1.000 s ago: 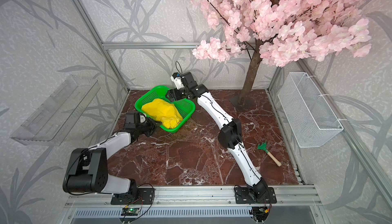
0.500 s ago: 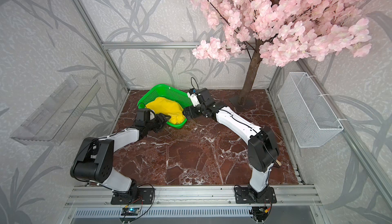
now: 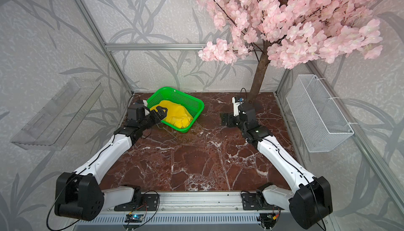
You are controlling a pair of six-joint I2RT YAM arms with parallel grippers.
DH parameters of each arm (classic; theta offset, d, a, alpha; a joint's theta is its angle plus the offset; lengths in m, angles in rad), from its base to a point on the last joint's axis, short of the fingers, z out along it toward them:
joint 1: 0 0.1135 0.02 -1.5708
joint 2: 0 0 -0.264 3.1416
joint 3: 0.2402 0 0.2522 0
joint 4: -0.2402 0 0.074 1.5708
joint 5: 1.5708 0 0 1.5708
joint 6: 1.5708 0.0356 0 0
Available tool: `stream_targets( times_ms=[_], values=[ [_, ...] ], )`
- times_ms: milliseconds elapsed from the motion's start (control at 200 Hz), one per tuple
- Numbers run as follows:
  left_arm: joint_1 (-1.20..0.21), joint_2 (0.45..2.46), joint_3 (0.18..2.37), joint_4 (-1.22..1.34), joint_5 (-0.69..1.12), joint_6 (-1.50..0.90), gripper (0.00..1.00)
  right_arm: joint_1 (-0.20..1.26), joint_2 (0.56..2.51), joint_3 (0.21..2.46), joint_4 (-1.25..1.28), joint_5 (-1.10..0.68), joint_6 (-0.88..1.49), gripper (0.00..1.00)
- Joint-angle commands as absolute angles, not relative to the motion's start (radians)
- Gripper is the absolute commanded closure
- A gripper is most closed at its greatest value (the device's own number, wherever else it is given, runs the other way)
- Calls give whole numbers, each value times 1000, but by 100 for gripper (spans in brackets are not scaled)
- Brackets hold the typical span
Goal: Roll up the shorts
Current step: Reset both arms
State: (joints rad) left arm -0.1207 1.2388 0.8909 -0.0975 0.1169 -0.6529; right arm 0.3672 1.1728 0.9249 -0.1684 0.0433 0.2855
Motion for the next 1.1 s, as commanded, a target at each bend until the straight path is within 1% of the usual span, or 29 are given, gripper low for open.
stream_targets(
  times_ms=[0,105,190,235,275,315,400,510,565,635,685,730,785,835,885,935,975,1040,1095],
  values=[
    [-123,1180,849,-52,-168,-442,0,313,1143,839,-95,246,298,1],
    [-123,1141,706,173,-301,-327,0,287,1146,734,11,406,268,1],
    [-123,1169,617,324,-375,-232,0,280,1146,625,157,535,241,1],
    [-121,1214,607,337,-427,-192,0,275,1144,558,266,582,206,1],
    [-120,1262,614,319,-494,-204,0,271,1146,485,380,625,171,1],
    [-113,1305,608,325,-515,-195,0,269,1148,419,500,651,144,1],
    [-110,1345,527,486,-541,-154,0,250,1183,322,713,637,101,1],
    [-103,1358,452,678,-486,-160,0,229,1279,312,798,617,85,1],
    [-106,1378,446,725,-448,-91,0,224,1350,308,874,605,50,1],
    [-104,1395,398,836,-430,-45,0,221,1456,297,1051,609,-44,1],
    [-99,1396,332,971,-408,-23,0,203,1515,275,1185,556,-77,1],
    [-94,1406,289,1052,-405,-30,0,183,1554,272,1185,527,-36,1],
    [-86,1446,246,1158,-391,-37,0,152,1588,241,1290,441,-37,1],
    [-85,1509,223,1258,-371,-26,0,122,1572,232,1241,365,0,1],
    [-83,1565,204,1381,-358,-8,0,106,1600,242,1237,356,18,1],
    [-80,1545,221,1312,-352,-21,0,103,1645,256,1293,364,0,1],
    [-79,1515,240,1219,-347,-34,0,117,1622,262,1248,356,-10,1],
    [-84,1542,217,1318,-362,-19,0,119,1616,266,1225,353,-11,1],
    [-97,1525,216,1293,-381,-14,0,121,1641,259,1282,357,-27,1]
  ],
)
